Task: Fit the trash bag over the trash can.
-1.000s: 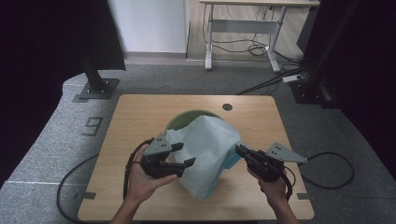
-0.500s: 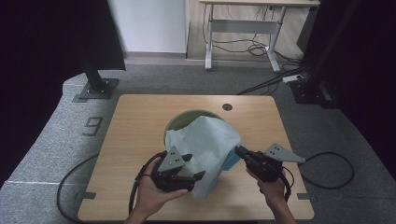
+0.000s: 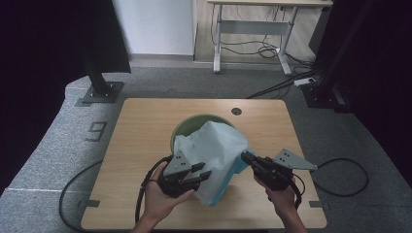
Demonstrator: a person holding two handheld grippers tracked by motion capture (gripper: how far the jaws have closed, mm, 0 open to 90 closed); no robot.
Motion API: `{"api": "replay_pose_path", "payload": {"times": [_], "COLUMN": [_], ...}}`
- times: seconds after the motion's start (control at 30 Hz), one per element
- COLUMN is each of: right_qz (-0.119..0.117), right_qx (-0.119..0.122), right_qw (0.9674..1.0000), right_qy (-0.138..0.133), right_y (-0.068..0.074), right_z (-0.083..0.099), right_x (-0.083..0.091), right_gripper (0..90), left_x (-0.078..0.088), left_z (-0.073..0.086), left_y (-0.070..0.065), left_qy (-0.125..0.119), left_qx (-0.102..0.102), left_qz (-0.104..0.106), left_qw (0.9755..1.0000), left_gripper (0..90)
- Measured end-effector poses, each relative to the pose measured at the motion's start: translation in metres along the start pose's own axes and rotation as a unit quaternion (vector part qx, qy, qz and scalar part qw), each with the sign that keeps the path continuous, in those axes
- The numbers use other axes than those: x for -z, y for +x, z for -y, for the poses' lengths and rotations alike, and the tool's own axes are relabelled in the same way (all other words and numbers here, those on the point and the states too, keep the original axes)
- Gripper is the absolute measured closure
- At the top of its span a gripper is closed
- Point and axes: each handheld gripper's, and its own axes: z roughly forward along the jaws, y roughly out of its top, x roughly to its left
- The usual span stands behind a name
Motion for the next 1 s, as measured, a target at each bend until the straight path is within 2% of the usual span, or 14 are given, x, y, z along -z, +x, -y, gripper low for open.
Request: {"api": "replay_pose_path", "payload": {"times": [0.13,0.27,0.37,0.47,0.6,0.73,0.9,1.0], "right_qz": [0.001,0.005,0.011,0.029,0.051,0.055,0.059,0.061], "right_qx": [0.004,0.005,0.012,0.025,0.047,0.055,0.075,0.076], "right_qw": [1.0,1.0,0.9999,0.9993,0.9975,0.9968,0.9954,0.9951], "right_qy": [0.0,-0.001,0.0,-0.001,-0.009,-0.018,0.001,0.016], "right_y": [0.0,-0.001,0.001,0.005,0.012,0.021,0.03,0.031], "right_z": [-0.003,-0.003,0.0,0.004,0.009,0.017,0.031,0.041], "right_x": [0.0,0.0,0.001,0.005,0.019,0.035,0.044,0.043], "right_gripper": [85.4,81.9,73.8,65.4,59.1,57.7,56.2,55.4], "left_x": [0.005,0.008,0.01,0.013,0.014,0.015,0.013,0.012], "left_z": [-0.004,-0.01,-0.015,-0.019,-0.021,-0.022,-0.022,-0.023], "left_y": [0.006,0.022,0.038,0.048,0.051,0.053,0.054,0.055], "left_qy": [-0.017,-0.037,-0.053,-0.06,-0.062,-0.061,-0.058,-0.058], "left_qx": [0.009,0.027,0.048,0.06,0.061,0.065,0.067,0.068], "left_qz": [0.003,-0.006,-0.016,-0.023,-0.032,-0.034,-0.034,-0.035], "left_qw": [0.9998,0.9989,0.9973,0.9961,0.9957,0.9954,0.9955,0.9954], "left_gripper": [82.6,87.0,88.6,89.0,89.2,89.3,89.3,89.3]}}
